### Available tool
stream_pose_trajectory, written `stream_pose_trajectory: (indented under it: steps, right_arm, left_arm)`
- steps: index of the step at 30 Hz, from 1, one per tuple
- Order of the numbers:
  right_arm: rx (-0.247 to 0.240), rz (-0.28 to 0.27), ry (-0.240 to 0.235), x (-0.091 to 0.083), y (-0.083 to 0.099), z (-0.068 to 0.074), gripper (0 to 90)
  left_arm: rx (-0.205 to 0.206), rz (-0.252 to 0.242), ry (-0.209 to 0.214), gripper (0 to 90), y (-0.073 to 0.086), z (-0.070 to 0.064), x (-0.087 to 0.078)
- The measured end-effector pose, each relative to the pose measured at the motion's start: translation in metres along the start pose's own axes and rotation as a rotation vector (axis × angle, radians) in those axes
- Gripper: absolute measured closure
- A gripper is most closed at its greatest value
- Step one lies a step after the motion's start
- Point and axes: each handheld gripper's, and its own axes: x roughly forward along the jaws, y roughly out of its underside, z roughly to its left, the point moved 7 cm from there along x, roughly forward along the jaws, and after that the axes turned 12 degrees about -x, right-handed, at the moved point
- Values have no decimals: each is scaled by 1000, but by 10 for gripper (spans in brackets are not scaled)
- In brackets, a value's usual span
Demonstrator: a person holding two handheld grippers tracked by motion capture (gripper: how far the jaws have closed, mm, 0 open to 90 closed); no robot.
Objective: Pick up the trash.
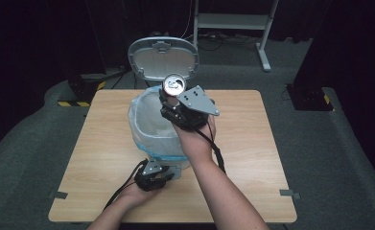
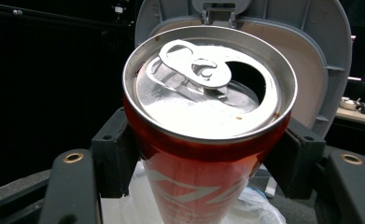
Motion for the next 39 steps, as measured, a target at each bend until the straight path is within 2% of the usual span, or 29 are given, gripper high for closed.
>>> stream_pose_trajectory:
  steps: [6,10,21,29,35,39]
  right_arm:
    - [2,6,-8,4,0,1,332]
    - [-27,10,-11,7,0,4,313]
    - [-5,21,6,5,3,-2,299]
    - [-4,36,-3,4,7,-3,310]
    - [-11,41,-9,-1,10,-4,318]
    - [-15,44,-1,-10,16,-8,322]
  left_arm:
    - [1,0,0,605,0,0,0]
    - [1,0,0,605,0,0,0]
    - [-1,2,2,605,0,0,0]
    - [2,-2,-1,605,0,0,0]
    - [2,-2,-1,605,0,0,0]
    - [3,-3,-2,606,0,0,0]
